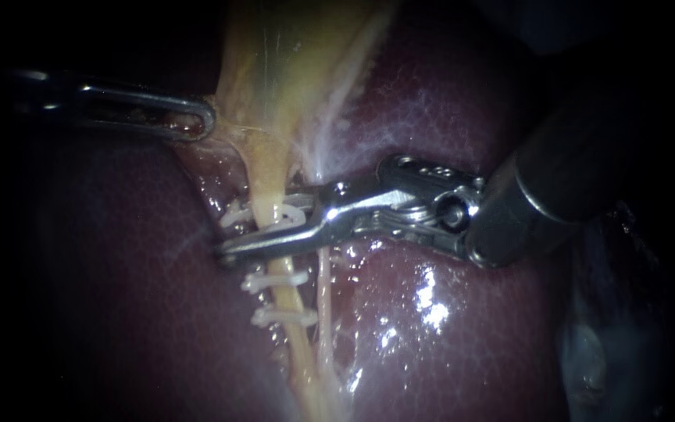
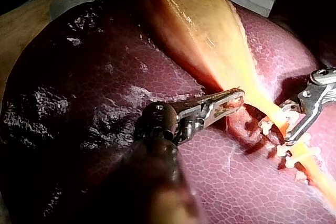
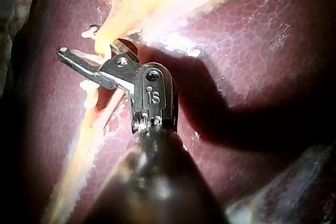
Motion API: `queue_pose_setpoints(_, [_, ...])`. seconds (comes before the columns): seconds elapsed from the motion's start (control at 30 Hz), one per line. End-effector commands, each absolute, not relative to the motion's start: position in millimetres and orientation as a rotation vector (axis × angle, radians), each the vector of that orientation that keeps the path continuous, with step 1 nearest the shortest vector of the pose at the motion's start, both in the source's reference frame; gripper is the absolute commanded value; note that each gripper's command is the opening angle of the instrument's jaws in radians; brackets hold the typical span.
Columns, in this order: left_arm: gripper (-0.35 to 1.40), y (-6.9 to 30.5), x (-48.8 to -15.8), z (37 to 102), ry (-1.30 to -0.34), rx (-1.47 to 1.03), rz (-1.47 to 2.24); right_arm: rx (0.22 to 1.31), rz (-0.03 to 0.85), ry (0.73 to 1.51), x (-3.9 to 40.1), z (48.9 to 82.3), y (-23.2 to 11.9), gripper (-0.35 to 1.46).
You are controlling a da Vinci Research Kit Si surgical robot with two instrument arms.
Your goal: Clipping third clip left tube
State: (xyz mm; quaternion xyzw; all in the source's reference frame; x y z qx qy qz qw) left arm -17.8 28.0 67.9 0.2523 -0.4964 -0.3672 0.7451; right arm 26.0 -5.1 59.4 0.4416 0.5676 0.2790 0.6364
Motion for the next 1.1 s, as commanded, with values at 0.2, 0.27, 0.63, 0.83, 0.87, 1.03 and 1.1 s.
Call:
queue_pose_setpoints(0.2, [-0.35,28.0,-17.8,67.9,-1.087,0.552,-0.804,1.015,0.639,1.298,25.5,58.7,-4.7,0.29])
queue_pose_setpoints(0.27, [-0.35,28.0,-17.8,67.9,-1.087,0.552,-0.804,1.016,0.639,1.298,25.3,58.6,-4.6,0.2])
queue_pose_setpoints(0.63, [-0.35,28.0,-17.8,67.9,-1.087,0.552,-0.804,1.009,0.642,1.289,24.7,58.9,-4.4,-0.35])
queue_pose_setpoints(0.83, [-0.35,28.0,-17.9,67.9,-1.087,0.552,-0.804,0.993,0.636,1.242,24.5,59.3,-4.6,-0.35])
queue_pose_setpoints(0.87, [-0.35,28.0,-17.9,67.9,-1.087,0.552,-0.804,0.993,0.636,1.242,24.5,59.4,-4.6,-0.35])
queue_pose_setpoints(1.03, [-0.35,28.0,-17.9,67.9,-1.087,0.552,-0.804,0.992,0.636,1.242,24.5,59.4,-4.6,-0.35])
queue_pose_setpoints(1.1, [-0.35,28.0,-17.9,67.9,-1.087,0.552,-0.804,0.99,0.639,1.242,24.5,59.4,-4.6,-0.35])
